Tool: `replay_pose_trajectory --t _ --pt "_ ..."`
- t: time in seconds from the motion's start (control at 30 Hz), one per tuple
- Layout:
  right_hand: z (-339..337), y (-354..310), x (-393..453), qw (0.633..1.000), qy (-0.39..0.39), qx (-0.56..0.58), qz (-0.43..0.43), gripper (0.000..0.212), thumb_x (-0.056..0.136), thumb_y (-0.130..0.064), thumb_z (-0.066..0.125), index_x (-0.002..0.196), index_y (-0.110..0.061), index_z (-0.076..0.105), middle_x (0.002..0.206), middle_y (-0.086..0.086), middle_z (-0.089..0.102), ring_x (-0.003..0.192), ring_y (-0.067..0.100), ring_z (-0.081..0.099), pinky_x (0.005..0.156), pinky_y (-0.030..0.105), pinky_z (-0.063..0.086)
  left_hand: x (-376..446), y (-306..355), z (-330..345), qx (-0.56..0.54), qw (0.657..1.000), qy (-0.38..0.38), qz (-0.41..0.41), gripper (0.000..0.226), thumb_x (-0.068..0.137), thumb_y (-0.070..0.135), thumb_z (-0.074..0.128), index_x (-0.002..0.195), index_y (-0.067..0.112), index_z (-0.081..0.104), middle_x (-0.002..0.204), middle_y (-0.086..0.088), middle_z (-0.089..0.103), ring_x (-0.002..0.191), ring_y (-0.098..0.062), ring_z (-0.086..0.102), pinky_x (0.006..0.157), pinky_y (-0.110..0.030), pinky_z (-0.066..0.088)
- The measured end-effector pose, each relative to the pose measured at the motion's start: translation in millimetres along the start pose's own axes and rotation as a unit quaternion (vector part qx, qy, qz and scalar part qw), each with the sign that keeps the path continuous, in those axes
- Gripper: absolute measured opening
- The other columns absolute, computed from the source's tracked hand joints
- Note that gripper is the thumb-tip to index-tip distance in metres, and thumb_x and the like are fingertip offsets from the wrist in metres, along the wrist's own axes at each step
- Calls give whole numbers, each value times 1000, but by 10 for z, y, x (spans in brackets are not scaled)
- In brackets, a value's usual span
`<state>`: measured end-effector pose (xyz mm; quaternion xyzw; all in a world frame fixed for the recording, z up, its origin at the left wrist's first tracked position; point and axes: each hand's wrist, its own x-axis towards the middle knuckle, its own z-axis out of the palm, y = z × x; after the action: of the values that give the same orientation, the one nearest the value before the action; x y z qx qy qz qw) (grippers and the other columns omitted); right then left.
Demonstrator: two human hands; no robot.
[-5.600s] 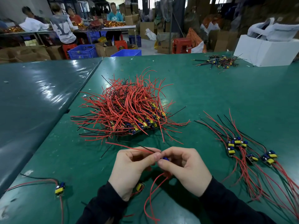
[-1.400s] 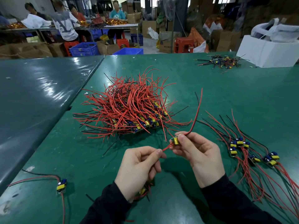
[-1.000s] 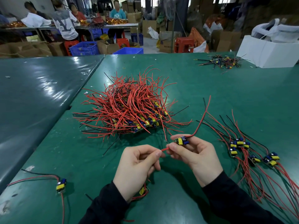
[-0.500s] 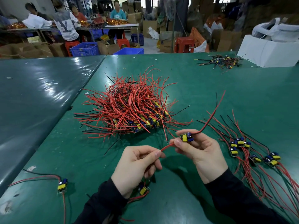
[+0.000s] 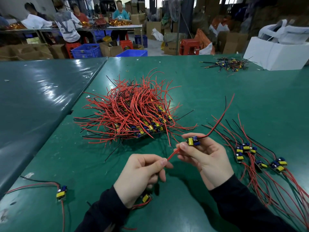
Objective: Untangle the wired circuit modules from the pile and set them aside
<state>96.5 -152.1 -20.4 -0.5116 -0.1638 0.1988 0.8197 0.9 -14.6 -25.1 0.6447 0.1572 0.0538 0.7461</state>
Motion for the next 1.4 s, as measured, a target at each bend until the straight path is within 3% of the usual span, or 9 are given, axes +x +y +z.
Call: replay_pose_trajectory --t 0.23,0.37,0.53,0.8,0.93,1.1,1.23,1.33,1.4 --pt "42 0 -80 996 -81 -19 -12 23 55 -17 78 78 -17 75 66 8 70 65 19 70 54 25 54 15 -23 -20 73 996 41 15 27 85 11 64 58 11 71 41 -1 46 33 -7 29 34 -15 21" --pt "-4 -52 -10 999 -37 4 -25 20 57 -12 74 77 -16 76 69 13 71 65 22 70 53 24 54 9 15 -25 43 999 9 16 19 74 26 66 63 12 73 44 0 46 35 -6 27 36 -15 20" --pt "-32 -94 26 999 -11 27 -30 19 62 -4 67 74 -15 75 69 13 71 63 21 70 53 23 55 9 35 -68 5 998 -56 -32 22 83 11 60 65 9 74 47 -2 50 34 -4 26 35 -13 21" --pt "61 -50 -109 993 -110 -26 -26 25 53 -11 82 77 -16 75 65 10 69 63 22 69 53 25 54 21 -25 -51 126 992 -7 -10 24 87 5 62 65 7 70 40 0 48 33 -6 32 38 -15 27" --pt "15 -94 -21 999 -30 8 -37 18 58 -11 74 74 -18 76 68 11 71 63 21 70 53 22 54 26 -9 -81 117 993 16 17 24 85 13 65 62 10 71 41 -1 48 31 -5 30 37 -14 24" --pt "-44 -186 57 997 25 43 -53 19 64 -4 66 72 -19 75 68 10 72 61 18 70 53 19 54 14 29 -117 39 996 -60 -49 26 90 6 56 69 6 72 48 -3 52 32 -4 29 34 -12 22" --pt "-8 -180 -25 998 -40 35 -41 16 61 -11 73 74 -20 75 66 9 71 59 19 70 49 18 52 17 13 -76 107 992 -55 -35 27 90 4 57 65 5 67 43 -2 47 31 -5 28 33 -13 24" --pt "58 -136 -109 993 -115 19 -23 27 53 -22 86 77 -18 75 67 11 70 61 22 70 49 20 52 22 -16 -70 130 991 -36 -24 26 92 1 54 68 1 64 42 -2 48 29 -6 31 35 -14 23" --pt "65 -139 -86 996 -85 29 -25 17 59 -16 79 75 -19 75 66 10 70 61 20 70 49 19 51 16 -21 -77 137 990 -38 -19 25 93 1 52 72 1 64 44 -2 52 29 -7 35 35 -15 24"
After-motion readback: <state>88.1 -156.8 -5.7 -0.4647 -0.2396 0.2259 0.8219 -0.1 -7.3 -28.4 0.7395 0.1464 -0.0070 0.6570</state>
